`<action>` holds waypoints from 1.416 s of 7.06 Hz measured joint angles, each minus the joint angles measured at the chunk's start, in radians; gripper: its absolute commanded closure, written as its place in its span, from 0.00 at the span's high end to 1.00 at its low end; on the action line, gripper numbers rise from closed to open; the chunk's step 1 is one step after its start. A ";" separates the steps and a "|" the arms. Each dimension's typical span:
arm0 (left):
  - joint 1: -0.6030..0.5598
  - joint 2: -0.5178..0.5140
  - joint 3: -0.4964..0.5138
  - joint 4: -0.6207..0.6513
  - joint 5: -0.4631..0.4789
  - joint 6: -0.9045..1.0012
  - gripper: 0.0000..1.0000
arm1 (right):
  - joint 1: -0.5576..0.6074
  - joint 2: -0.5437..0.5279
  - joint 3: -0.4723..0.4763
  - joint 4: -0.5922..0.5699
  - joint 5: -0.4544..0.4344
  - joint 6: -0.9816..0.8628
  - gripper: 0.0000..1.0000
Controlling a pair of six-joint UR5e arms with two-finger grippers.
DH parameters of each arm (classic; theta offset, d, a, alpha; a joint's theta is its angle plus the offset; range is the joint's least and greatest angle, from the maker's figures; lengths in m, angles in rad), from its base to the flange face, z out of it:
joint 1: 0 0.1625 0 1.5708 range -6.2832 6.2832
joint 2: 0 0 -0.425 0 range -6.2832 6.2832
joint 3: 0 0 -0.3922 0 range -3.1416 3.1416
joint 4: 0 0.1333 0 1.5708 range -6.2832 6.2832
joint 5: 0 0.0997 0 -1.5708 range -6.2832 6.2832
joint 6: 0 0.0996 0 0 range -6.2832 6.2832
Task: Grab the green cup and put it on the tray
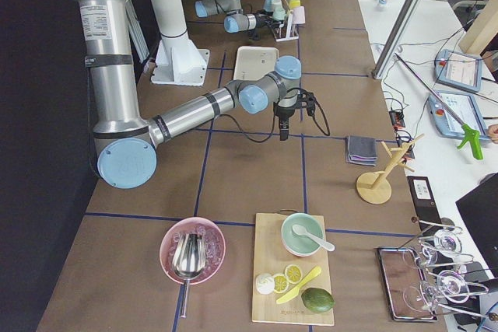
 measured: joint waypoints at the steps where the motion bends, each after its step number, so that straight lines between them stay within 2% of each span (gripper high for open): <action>1: 0.000 0.000 0.001 -0.001 0.000 0.000 0.88 | 0.001 0.000 0.000 0.000 0.000 0.000 1.00; 2: -0.001 0.000 0.002 -0.002 0.000 0.000 0.79 | 0.001 0.000 0.000 0.000 0.000 0.001 1.00; 3: -0.001 0.000 0.002 -0.002 0.000 0.000 0.62 | 0.001 0.001 0.000 0.000 0.000 0.001 1.00; 4: -0.001 -0.001 0.002 -0.002 0.000 0.000 0.51 | 0.001 0.001 0.000 0.000 0.000 0.002 1.00; 5: -0.001 -0.005 0.001 -0.002 0.000 -0.001 0.44 | 0.001 0.001 0.000 0.000 0.000 0.004 1.00; 10: -0.023 -0.009 -0.016 0.001 0.002 -0.002 0.43 | 0.003 0.002 0.000 0.000 0.000 0.006 1.00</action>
